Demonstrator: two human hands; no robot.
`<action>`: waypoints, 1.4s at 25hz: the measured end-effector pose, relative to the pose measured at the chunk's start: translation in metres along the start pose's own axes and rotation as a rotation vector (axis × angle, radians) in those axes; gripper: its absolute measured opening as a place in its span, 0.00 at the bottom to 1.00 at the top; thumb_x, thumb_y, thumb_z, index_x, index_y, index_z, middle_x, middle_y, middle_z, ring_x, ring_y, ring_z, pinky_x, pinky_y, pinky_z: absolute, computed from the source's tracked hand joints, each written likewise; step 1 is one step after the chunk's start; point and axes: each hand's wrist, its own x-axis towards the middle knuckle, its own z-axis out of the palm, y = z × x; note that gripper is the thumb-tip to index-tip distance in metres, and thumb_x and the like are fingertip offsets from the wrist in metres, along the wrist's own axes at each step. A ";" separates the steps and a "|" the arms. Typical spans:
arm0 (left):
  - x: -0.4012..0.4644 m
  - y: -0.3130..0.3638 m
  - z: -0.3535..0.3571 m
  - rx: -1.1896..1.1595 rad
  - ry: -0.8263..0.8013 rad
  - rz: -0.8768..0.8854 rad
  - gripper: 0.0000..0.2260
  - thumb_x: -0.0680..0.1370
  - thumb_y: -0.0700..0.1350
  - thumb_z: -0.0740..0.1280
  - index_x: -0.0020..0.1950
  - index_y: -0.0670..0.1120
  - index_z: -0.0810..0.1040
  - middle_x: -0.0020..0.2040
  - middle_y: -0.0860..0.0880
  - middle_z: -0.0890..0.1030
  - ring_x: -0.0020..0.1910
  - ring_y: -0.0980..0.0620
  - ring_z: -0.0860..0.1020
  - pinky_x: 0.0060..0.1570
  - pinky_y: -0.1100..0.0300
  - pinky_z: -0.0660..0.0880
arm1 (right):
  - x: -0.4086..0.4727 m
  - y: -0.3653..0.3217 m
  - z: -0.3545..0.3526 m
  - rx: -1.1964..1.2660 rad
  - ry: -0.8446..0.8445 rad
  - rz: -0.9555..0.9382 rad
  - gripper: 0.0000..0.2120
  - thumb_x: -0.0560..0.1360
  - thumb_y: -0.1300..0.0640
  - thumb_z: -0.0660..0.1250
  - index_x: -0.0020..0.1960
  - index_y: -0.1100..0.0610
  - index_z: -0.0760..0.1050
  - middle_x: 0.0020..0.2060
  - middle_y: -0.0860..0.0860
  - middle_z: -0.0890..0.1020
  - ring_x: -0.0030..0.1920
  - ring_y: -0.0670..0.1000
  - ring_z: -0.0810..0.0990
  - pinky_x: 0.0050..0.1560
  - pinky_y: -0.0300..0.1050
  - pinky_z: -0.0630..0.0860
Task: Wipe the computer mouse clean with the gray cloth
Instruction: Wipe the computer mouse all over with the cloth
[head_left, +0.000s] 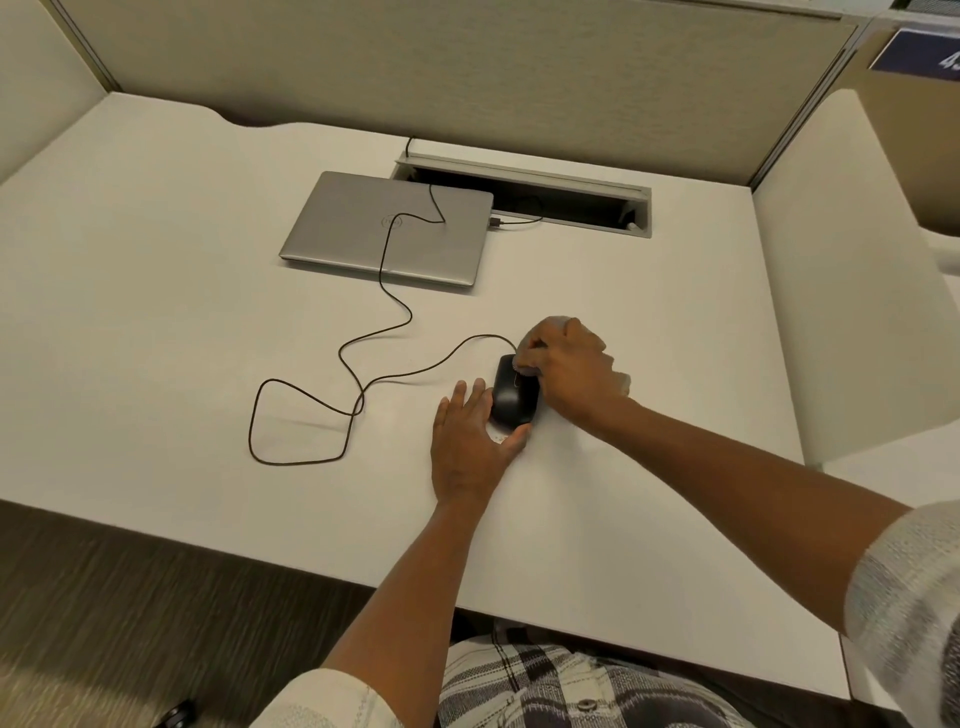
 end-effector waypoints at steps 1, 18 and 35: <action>0.000 0.000 0.000 0.002 -0.004 -0.001 0.34 0.73 0.65 0.66 0.72 0.45 0.71 0.73 0.49 0.72 0.76 0.50 0.62 0.76 0.54 0.54 | -0.007 -0.002 0.000 -0.030 0.022 -0.058 0.10 0.75 0.59 0.68 0.52 0.48 0.84 0.56 0.48 0.78 0.58 0.58 0.71 0.47 0.49 0.66; 0.000 0.000 0.001 0.008 0.008 -0.005 0.34 0.72 0.65 0.67 0.72 0.45 0.72 0.73 0.49 0.72 0.76 0.51 0.62 0.76 0.54 0.55 | -0.019 0.015 0.000 -0.055 -0.009 -0.257 0.15 0.72 0.61 0.70 0.54 0.44 0.82 0.57 0.46 0.78 0.58 0.57 0.72 0.54 0.55 0.72; -0.001 0.001 0.003 0.075 0.014 0.010 0.34 0.74 0.65 0.65 0.72 0.45 0.71 0.73 0.49 0.72 0.76 0.51 0.62 0.76 0.55 0.54 | 0.044 -0.002 -0.011 -0.137 -0.168 -0.164 0.12 0.77 0.60 0.65 0.55 0.49 0.81 0.57 0.50 0.76 0.57 0.57 0.69 0.53 0.54 0.70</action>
